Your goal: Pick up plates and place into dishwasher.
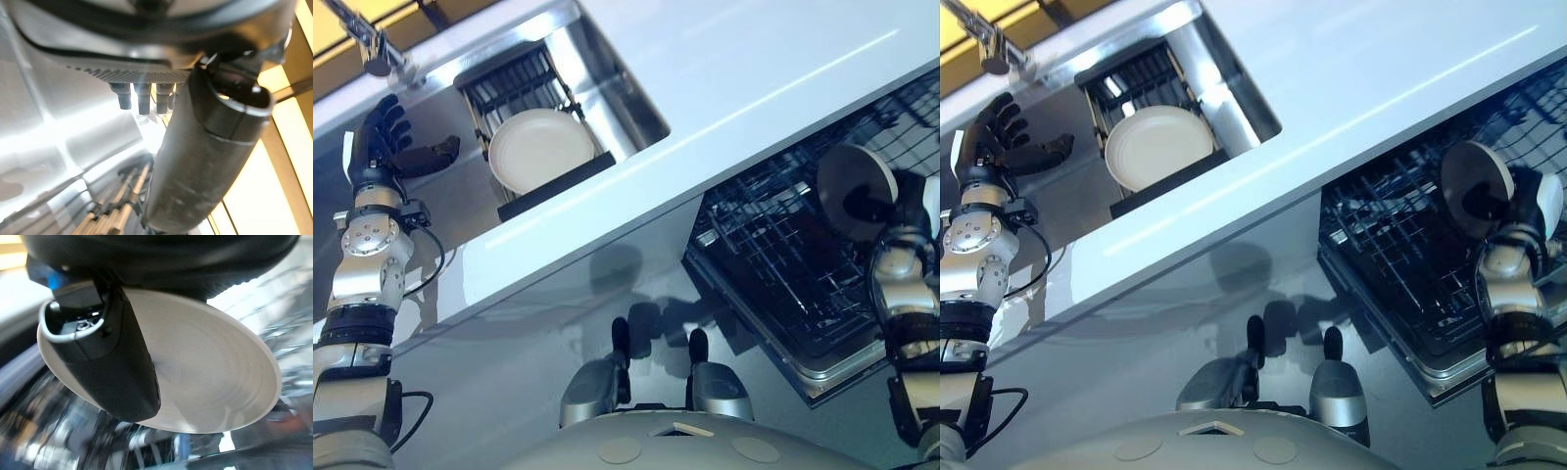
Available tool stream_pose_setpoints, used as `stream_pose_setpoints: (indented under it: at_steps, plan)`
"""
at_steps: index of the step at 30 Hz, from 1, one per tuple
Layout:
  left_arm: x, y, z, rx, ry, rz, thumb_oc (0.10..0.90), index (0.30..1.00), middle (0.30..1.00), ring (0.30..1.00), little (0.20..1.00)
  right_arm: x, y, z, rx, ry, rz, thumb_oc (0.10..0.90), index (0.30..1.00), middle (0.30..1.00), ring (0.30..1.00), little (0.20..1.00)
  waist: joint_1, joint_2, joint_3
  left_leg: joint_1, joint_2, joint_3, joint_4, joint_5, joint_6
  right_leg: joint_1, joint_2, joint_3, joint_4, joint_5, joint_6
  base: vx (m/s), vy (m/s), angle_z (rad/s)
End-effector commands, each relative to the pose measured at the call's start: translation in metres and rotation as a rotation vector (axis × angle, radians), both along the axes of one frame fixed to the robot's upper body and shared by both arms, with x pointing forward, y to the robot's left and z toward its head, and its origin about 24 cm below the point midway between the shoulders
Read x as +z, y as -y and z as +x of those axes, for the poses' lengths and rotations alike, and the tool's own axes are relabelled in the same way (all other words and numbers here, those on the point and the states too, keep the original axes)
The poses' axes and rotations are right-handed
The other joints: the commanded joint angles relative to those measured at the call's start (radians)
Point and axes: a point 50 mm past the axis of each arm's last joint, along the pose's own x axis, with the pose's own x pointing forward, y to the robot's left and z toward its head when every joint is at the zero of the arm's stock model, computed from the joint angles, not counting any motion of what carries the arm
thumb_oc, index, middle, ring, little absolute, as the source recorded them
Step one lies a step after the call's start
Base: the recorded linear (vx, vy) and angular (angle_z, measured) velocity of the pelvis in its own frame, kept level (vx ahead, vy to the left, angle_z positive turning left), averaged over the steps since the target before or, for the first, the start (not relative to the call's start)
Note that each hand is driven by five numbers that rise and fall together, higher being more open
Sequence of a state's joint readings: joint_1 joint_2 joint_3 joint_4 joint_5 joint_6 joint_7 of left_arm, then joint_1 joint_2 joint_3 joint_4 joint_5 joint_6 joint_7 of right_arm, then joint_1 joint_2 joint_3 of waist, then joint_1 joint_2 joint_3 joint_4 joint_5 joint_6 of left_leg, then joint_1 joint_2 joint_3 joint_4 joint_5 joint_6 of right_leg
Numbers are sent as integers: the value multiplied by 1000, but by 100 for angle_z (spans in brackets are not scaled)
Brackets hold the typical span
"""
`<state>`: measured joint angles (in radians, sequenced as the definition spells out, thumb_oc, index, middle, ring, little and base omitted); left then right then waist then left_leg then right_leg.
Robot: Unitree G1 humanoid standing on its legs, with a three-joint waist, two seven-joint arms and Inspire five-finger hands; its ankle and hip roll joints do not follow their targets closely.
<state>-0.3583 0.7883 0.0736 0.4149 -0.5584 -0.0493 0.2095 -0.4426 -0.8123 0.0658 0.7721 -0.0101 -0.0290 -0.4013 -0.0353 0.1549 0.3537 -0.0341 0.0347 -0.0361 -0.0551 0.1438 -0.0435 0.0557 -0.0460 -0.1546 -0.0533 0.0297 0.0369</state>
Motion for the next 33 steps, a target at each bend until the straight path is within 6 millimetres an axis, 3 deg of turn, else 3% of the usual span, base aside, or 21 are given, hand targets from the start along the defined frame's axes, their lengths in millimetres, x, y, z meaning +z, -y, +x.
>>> stream_pose_setpoints:
  at_steps: [1, 4, 11, 12, 13, 14, 23, 33]
  plan:
    - [91, -8, -4, 12, 328, 137, 800, 900, 900, 900, 900, 71, 5, 12, 44, 100, -262, 100, 300, 300, 300, 200, 18, -32, -44, -51, -41, -17, 101, -97, -16, -91, 56, 12, 218, -162, -60, -67, -41, 21]
    - [98, -7, -4, 6, 344, 149, 800, 900, 900, 900, 900, 67, 8, 15, 42, 8, -267, 100, 300, 300, 300, 200, 23, -38, -24, -61, -43, -26, 101, -93, -15, -103, 58, 6, 229, -166, -65, -55, -59, 28]
    - [114, -6, -2, -19, 360, 168, 800, 900, 900, 900, 900, 24, 31, 1, -89, -248, -44, 100, 300, 300, 300, 200, 35, -59, -10, -61, -42, -32, 102, -91, -15, -95, 62, -6, 219, -160, -70, -14, -55, 15]
    - [116, -6, -2, -25, 361, 170, 800, 900, 900, 900, 900, 17, 34, -2, -108, -274, -8, 202, 387, 387, 387, 302, 37, -61, -11, -59, -42, -34, 102, -91, -14, -91, 63, -6, 216, -159, -70, 13, -47, 11]
    - [119, -5, 0, -34, 362, 174, 800, 900, 900, 900, 900, 7, 36, -5, -130, -307, 50, 701, 815, 815, 815, 801, 41, -64, -10, -58, -42, -34, 103, -92, -13, -86, 65, -7, 213, -157, -71, 11, -66, 10]
    - [123, -3, 1, -50, 362, 179, 800, 900, 900, 900, 900, -3, 39, -10, -159, -327, 115, 800, 900, 900, 900, 900, 46, -68, -12, -55, -41, -35, 105, -92, -12, -79, 66, -9, 207, -154, -70, 9, -62, 11]
    - [134, 5, 6, -109, 355, 204, 800, 900, 900, 900, 900, -25, 40, -20, -197, -350, 234, 800, 900, 900, 900, 900, 54, -97, -35, -21, -39, -31, 101, -102, -2, -41, 75, -8, 179, -138, -62, -1, -27, 10]
    - [116, 9, 9, -127, 302, 181, 800, 900, 900, 900, 900, -23, 29, -15, -153, -255, 219, 800, 900, 900, 900, 900, 39, -111, -92, 35, -46, -5, 84, -123, 11, -2, 76, 15, 153, -130, -49, 23, 38, -4]
